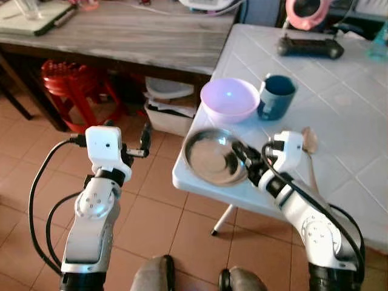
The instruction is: Setting the table
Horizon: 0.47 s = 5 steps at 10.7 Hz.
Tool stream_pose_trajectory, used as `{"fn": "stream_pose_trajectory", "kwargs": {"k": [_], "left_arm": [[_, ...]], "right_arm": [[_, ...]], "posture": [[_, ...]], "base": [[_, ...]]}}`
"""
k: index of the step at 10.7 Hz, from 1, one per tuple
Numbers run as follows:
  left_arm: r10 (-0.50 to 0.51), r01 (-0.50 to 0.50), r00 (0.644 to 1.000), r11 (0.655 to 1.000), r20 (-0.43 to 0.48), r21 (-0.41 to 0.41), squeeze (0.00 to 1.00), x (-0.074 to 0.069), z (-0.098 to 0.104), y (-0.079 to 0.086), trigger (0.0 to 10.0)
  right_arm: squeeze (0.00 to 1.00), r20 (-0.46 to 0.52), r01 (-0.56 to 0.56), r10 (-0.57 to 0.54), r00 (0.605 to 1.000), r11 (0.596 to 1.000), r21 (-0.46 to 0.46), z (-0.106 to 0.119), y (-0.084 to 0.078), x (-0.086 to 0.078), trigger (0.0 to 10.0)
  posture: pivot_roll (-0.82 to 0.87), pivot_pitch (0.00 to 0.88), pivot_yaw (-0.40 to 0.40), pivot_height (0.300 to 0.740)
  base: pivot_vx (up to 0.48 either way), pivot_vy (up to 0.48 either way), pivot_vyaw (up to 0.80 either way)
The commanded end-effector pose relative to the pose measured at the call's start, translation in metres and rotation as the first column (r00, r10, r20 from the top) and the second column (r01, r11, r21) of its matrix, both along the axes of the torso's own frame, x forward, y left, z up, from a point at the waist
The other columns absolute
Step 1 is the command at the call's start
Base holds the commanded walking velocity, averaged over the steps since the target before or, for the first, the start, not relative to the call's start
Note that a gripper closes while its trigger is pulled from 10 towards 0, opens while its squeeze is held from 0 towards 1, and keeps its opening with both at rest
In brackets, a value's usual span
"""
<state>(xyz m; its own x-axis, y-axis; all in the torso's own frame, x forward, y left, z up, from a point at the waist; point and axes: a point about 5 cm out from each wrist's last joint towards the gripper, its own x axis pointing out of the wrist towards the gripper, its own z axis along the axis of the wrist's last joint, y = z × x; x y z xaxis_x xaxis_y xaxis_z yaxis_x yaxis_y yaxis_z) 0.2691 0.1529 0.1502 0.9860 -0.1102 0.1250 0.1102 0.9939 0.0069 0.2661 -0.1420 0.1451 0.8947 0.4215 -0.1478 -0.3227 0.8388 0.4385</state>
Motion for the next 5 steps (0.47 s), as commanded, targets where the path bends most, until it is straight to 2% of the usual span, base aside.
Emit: {"fn": "stream_pose_trajectory", "kwargs": {"k": [1, 5], "left_arm": [[0.018, -0.018, 1.000, 1.000, -0.005, 0.011, 0.00, -0.0022, -0.0022, 0.0059, 10.0], [0.014, -0.014, 1.000, 1.000, -0.019, 0.006, 0.00, -0.0057, -0.0057, 0.0018, 10.0]], "right_arm": [[0.00, 0.018, -0.016, 0.016, 1.000, 1.000, 0.013, 0.0072, 0.0045, 0.0008, 10.0], [0.00, 0.044, -0.053, 0.053, 0.998, 0.999, 0.003, 0.0040, 0.0128, 0.0074, 10.0]], "posture": [[0.02, 0.087, 0.065, 0.740], [0.02, 0.111, 0.060, 0.740]], "base": [[0.000, 0.000, 0.00], [0.000, 0.000, 0.00]]}}
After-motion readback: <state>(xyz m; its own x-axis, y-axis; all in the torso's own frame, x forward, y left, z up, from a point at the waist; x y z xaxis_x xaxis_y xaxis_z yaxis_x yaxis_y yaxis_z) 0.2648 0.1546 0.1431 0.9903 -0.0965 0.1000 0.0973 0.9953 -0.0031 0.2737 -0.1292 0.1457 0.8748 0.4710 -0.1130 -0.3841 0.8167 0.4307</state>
